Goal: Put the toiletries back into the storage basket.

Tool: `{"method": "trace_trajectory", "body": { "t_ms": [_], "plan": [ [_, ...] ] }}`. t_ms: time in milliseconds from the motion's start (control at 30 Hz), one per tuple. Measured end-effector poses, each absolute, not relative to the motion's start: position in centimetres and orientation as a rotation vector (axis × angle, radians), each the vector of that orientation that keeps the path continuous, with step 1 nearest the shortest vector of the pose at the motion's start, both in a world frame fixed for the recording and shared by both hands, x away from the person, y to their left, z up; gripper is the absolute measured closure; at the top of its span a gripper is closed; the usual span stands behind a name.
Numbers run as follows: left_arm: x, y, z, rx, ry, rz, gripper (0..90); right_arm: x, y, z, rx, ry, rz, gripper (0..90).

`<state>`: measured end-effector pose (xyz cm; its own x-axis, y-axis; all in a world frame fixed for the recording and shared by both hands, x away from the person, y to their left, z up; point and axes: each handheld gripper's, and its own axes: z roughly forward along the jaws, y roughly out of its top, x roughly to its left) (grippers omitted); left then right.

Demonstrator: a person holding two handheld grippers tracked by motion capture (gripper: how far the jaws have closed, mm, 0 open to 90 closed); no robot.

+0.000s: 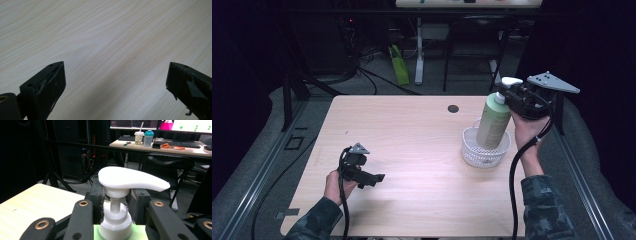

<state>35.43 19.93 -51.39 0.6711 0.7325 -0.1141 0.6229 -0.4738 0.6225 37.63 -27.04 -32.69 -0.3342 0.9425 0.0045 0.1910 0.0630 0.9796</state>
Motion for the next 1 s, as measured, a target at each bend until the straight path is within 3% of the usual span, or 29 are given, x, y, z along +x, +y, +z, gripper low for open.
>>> {"method": "trace_trajectory", "body": {
  "t_ms": [1000],
  "plan": [
    [35.4, 19.9, -51.3, 2.244, 1.035, 0.226, 2.5, 38.2, -27.5, -37.6, 1.2, 1.65, 1.298, 68.3]
  ]
}}
